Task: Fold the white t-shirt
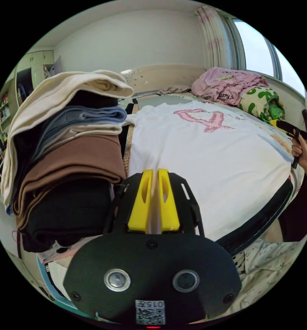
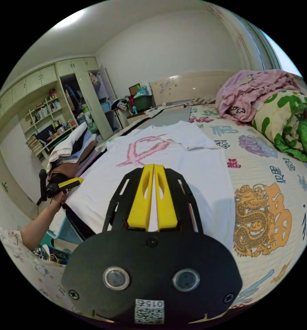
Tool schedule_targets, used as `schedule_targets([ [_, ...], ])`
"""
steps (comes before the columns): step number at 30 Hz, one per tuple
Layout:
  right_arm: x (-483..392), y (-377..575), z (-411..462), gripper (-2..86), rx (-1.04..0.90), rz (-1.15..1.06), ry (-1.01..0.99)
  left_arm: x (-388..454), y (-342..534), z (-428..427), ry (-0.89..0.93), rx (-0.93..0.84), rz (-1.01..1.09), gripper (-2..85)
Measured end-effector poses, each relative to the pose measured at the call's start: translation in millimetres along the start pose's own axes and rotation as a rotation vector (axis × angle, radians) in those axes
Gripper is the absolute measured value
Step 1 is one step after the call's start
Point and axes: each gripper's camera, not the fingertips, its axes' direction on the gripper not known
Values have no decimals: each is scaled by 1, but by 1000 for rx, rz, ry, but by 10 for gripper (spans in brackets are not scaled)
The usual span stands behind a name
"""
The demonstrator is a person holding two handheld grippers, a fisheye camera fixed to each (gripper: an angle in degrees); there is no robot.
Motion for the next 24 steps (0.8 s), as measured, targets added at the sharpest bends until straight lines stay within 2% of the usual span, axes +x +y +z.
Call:
schedule_targets([
  [8,52,9,22,-4,-7,-2,9,-20,-2,-1,9,-24,-30,30],
  [12,54,9,51,-3,0,-55,-38,-12,-13,-17,-71,-98,30,15],
  [18,0,-17,139,14,-5,-240,-194,5,-31,-100,-64,228,46,11],
  [22,-51,-35,226,40,-30,-325,-307,8,-70,-84,59,291,58,14],
  [24,-86,-48,300,53,-80,-326,-340,13,-85,-68,56,332,60,17],
])
